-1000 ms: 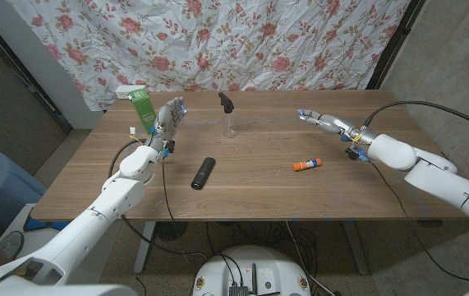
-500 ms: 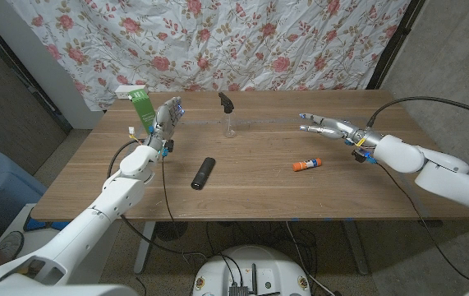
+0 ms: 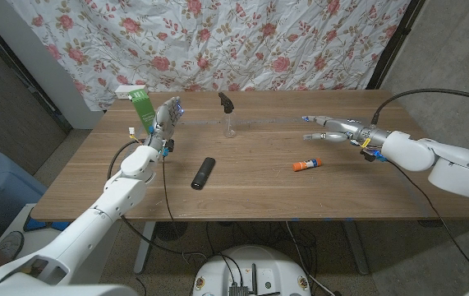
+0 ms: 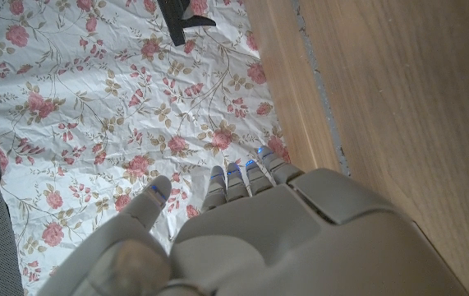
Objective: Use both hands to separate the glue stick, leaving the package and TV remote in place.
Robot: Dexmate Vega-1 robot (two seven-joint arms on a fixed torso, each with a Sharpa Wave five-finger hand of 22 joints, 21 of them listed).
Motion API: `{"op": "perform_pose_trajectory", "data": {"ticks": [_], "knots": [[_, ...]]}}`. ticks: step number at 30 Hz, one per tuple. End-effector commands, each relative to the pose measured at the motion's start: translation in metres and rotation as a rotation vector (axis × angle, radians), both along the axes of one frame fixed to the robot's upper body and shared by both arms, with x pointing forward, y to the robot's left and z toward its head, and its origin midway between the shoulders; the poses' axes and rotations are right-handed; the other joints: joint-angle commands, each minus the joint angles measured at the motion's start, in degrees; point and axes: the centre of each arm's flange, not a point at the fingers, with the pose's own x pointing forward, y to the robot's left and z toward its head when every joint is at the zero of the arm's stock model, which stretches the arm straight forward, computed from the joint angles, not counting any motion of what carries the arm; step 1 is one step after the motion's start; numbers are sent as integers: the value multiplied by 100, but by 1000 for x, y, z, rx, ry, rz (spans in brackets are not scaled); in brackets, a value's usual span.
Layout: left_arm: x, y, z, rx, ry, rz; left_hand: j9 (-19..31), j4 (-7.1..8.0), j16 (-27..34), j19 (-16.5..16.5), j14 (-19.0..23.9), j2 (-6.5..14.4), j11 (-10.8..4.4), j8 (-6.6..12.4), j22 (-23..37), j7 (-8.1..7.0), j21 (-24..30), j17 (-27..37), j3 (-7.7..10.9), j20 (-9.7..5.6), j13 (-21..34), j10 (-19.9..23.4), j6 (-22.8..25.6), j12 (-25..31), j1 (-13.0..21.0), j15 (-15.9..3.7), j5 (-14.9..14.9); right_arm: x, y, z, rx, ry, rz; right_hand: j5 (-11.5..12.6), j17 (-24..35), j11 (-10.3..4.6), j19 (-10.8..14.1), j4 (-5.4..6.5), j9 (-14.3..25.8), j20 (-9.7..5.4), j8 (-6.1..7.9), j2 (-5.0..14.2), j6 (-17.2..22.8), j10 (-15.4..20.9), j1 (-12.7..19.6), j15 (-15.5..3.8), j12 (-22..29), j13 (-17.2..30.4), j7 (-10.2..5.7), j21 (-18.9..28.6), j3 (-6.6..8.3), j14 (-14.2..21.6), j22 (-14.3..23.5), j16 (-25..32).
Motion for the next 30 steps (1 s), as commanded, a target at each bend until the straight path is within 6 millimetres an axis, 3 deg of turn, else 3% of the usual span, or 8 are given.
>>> {"op": "perform_pose_trajectory", "data": {"ticks": [1, 5, 11, 18, 22, 27, 30], "knots": [[3, 1, -2, 4, 4, 8, 12, -24, 25, 51, 60, 384, 3, 31, 22, 22, 28, 3, 17, -134, 14, 76, 77, 40, -59, -15, -6, -12, 4, 9, -126, 34, -47, -30, 10, 12, 31, -146, 34, 90, 59, 59, -75, -7, 238, 51, 32, 20, -8, 35, 85, -22, 21, 51], [6, 0, 0, 22, 13, 15, 13, -23, 30, 67, 95, 401, -14, 39, 22, 16, 30, 3, 26, -131, 14, 128, 117, 51, -57, -19, -5, -12, 8, 11, -156, 68, -47, -3, 0, 25, 50, -361, 47, 111, 161, 111, 65, 49, 623, 81, 56, 33, -26, 39, 274, -47, 20, 72], [8, 0, 2, 15, 7, 14, 14, -24, 26, 89, 114, 421, -17, 50, 22, 8, 32, 3, 39, -141, 14, 192, 173, 63, -53, -27, -4, -13, 13, 11, -200, 79, -76, 66, -3, 27, 41, -455, 60, 131, 254, 140, 240, 159, 1025, 158, 90, 49, -85, 33, 475, -79, 18, 89], [7, 1, 1, 12, 6, 22, 14, -25, 29, 106, 144, 428, -34, 50, 22, 4, 32, 3, 47, -144, 14, 211, 200, 59, -52, -27, -4, -17, 18, 10, -237, 111, -113, 60, -9, 51, 142, -476, 63, 187, 339, 33, 448, 354, 1380, 203, 142, 64, -161, 63, 609, 23, 17, 145], [7, 1, 1, 3, 1, 23, 15, -26, 27, 110, 154, 430, -31, 48, 22, -2, 31, 3, 51, -141, 14, 218, 210, 56, -51, -28, -4, -18, 21, 9, -269, 111, -138, 22, -12, 94, 194, -475, 63, 220, 395, -102, 603, 440, 1570, 236, 155, 73, -288, 69, 651, 85, 17, 170], [7, 0, 1, 0, 0, 23, 15, -27, 24, 115, 162, 431, -29, 52, 22, 1, 29, 3, 56, -141, 15, 248, 239, 59, -51, -26, -5, -19, 23, 8, -301, 109, -169, -11, -14, 78, 253, -472, 63, 253, 427, -191, 696, 488, 1688, 256, 160, 79, -303, 80, 672, 140, 17, 191], [7, -1, 1, -2, -4, 20, 15, -28, 20, 118, 162, 432, -23, 52, 22, -3, 28, 3, 59, -145, 15, 255, 252, 57, -50, -30, -5, -19, 25, 6, -311, 99, -188, -70, -14, 82, 425, -464, 64, 263, 427, -354, 725, 605, 1907, 275, 179, 92, -286, 119, 706, 327, 19, 258]]}}
